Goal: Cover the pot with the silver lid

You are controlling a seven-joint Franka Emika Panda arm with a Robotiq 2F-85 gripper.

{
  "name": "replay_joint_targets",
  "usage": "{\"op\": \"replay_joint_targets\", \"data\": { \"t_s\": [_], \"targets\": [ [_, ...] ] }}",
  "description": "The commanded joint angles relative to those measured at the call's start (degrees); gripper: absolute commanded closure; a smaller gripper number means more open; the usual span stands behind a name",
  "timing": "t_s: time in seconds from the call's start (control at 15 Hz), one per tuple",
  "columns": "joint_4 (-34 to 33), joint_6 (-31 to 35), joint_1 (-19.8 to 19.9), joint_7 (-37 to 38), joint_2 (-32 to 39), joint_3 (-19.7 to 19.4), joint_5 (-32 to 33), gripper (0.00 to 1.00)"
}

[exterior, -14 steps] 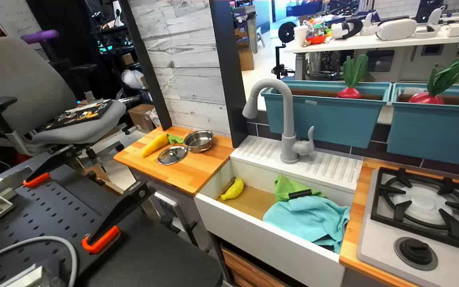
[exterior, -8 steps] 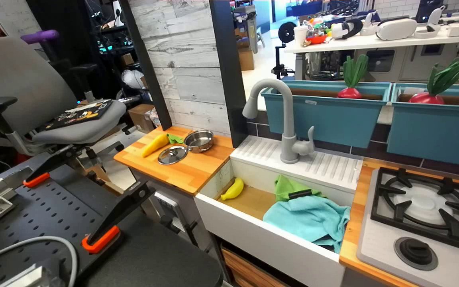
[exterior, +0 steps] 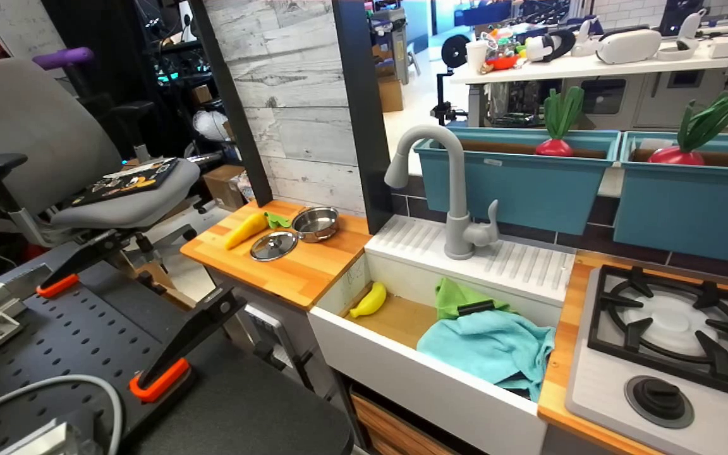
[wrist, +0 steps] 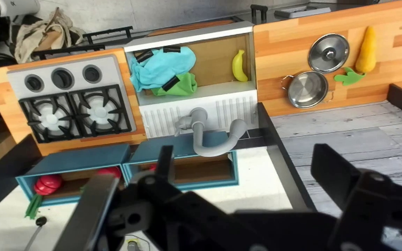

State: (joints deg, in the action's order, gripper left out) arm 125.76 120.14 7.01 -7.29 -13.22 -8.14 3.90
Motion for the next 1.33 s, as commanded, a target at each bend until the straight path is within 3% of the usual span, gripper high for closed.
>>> {"op": "replay_joint_targets", "data": {
  "t_s": [0.0, 0.47, 0.8, 0.93, 1.0, 1.27],
  "targets": [
    [2.55, 7.05, -2.28, -1.58, 4.16, 1.88, -0.28, 0.0],
    [4.05, 21.01, -5.72, -9.81, 17.25, 5.16, -9.03, 0.0],
    [2.01, 26.35, -3.74, -22.73, 27.2, 10.19, -20.83, 0.0],
    [0.77, 25.03, -3.36, -22.55, 30.11, 11.07, -19.7, 0.0],
    [3.12, 25.35, -3.55, -20.16, 27.24, 10.86, -18.3, 0.0],
    [2.82, 25.36, -3.31, -20.09, 28.39, 11.24, -18.18, 0.0]
  ]
}}
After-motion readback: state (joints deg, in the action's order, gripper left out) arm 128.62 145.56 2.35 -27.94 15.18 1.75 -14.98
